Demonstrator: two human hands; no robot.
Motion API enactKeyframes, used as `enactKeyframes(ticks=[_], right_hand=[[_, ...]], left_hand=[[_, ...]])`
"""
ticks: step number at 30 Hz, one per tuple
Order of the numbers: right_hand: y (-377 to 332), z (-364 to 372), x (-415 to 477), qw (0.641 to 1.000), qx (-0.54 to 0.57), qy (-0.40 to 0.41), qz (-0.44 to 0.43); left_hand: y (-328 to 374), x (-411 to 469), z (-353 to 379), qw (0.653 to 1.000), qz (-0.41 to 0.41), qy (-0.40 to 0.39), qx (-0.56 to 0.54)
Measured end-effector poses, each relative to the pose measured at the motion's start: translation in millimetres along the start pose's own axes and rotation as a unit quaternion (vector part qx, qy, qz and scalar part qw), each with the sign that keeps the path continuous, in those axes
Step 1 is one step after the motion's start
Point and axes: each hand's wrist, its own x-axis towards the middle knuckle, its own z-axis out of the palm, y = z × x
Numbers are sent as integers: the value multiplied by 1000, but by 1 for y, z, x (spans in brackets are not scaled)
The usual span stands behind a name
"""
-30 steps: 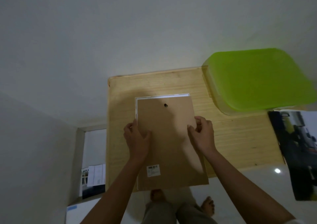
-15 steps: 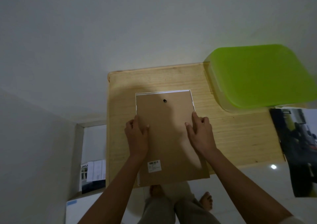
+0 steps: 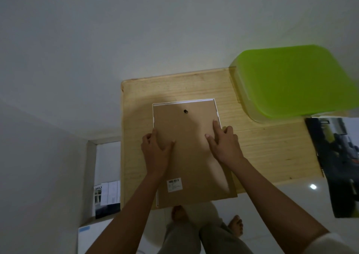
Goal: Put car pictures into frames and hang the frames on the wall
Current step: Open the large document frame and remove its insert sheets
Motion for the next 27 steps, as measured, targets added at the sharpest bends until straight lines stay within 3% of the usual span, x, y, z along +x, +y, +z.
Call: enactKeyframes(ticks=[9, 17, 27], right_hand=[[1, 0, 3, 1000, -10, -18, 5], [22, -1, -29, 996, 71, -32, -44], [38, -6, -69, 987, 79, -107, -90]], left_hand=[[3, 4, 2, 1000, -1, 0, 17], [-4, -5, -2, 998, 33, -13, 42], [-43, -94, -28, 992, 38, -82, 84]])
